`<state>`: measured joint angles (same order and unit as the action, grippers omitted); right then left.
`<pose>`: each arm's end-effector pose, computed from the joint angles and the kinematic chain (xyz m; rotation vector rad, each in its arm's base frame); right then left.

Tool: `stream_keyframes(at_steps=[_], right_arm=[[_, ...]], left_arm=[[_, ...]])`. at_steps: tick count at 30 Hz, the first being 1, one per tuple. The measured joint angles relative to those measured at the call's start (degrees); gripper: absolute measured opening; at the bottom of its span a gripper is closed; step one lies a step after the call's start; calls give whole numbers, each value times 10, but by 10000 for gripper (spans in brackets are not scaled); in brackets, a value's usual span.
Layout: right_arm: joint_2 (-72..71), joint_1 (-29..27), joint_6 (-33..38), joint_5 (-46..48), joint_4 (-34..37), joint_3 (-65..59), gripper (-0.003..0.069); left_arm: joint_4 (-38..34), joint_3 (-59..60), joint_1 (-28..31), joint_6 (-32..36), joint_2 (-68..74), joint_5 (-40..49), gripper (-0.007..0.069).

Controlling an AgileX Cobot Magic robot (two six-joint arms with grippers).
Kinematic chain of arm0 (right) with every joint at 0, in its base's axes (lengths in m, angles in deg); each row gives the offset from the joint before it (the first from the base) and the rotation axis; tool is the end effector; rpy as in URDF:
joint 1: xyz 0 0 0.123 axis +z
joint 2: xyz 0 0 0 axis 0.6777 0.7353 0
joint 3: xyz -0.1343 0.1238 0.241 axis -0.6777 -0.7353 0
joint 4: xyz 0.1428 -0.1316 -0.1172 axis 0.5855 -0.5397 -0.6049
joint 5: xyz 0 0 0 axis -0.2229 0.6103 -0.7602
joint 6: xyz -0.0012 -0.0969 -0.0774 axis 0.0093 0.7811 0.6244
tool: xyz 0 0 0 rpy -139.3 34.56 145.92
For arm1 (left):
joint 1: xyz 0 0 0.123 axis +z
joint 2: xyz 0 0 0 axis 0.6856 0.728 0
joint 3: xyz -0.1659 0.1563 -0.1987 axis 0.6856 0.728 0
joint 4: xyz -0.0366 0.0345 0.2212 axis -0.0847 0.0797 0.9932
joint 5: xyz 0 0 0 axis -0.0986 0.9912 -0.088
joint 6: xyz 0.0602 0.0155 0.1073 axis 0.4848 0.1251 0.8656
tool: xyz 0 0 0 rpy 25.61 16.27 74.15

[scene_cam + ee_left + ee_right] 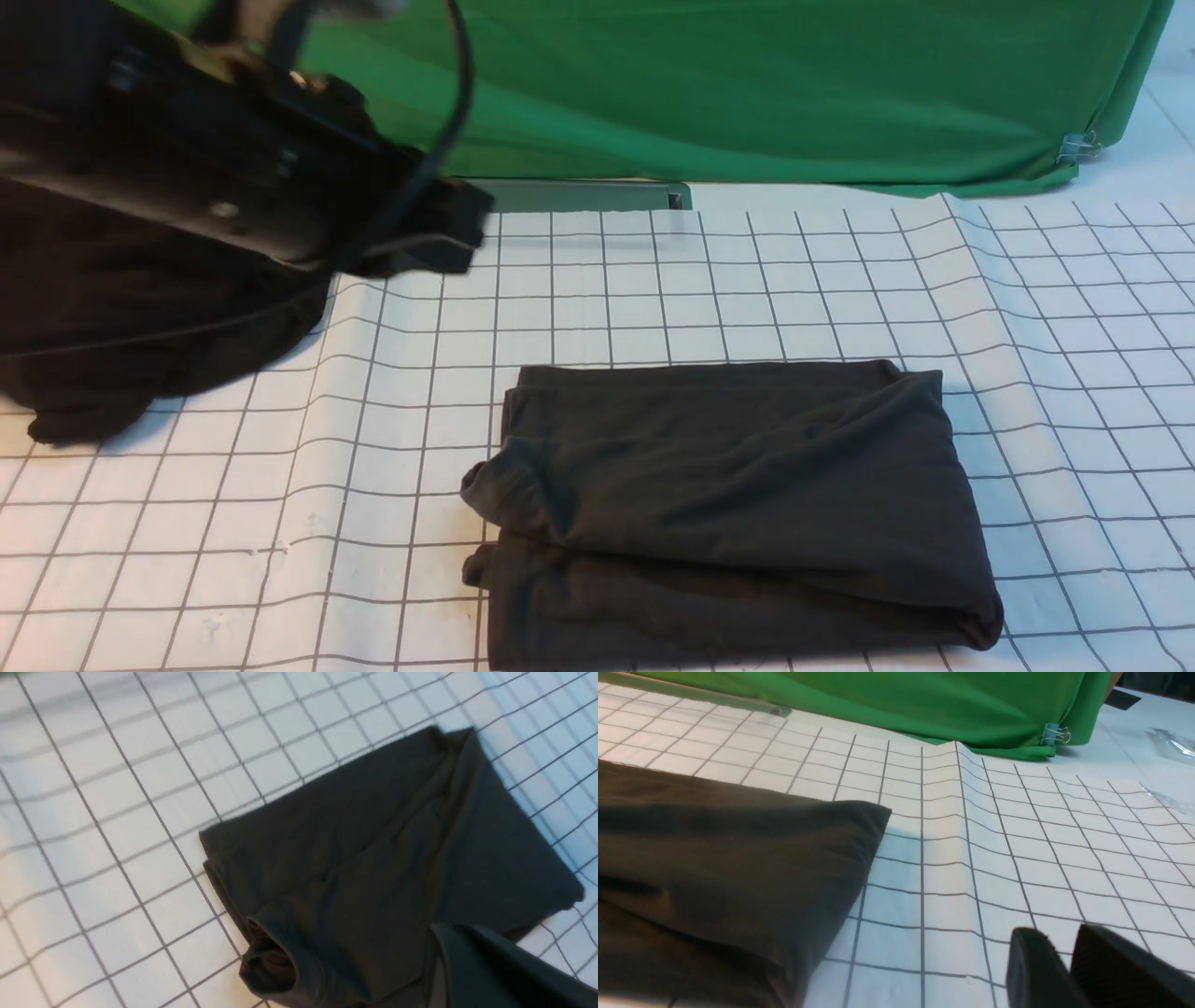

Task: Fold a long-sleeved shirt over a white checkered tablecloth.

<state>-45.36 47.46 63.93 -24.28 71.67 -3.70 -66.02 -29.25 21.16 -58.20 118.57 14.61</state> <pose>0.0456 0.0033 0.1850 -0.1449 1.7171 -0.0066 0.2193 -0.1183 0.3932 0.4883 2.2431 -0.4827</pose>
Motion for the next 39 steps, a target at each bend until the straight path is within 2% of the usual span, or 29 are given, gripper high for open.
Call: stream_keyframes(at_steps=[5,8,14,16,18,21,28,39], right_arm=[[0,0,0,0,0,0,135],[0,0,0,0,0,0,141],[0,0,0,0,0,0,155],[0,0,0,0,0,0,159],[0,0,0,0,0,0,162],[0,0,0,0,0,0,170],[0,-1,0,0,0,0,190],[0,-1,0,0,0,0,218]], left_arm=[[4,4,0,0,-82,44,1],[-1,49,0,-10,-162,54,1],[-13,187,0,-33,-316,-55,1],[-15,276,0,-34,-394,-152,1],[-15,324,0,-34,-440,-211,1],[-15,365,0,-34,-483,-248,1],[-8,418,0,-31,-531,-250,1],[27,422,0,-2,-532,-218,3]])
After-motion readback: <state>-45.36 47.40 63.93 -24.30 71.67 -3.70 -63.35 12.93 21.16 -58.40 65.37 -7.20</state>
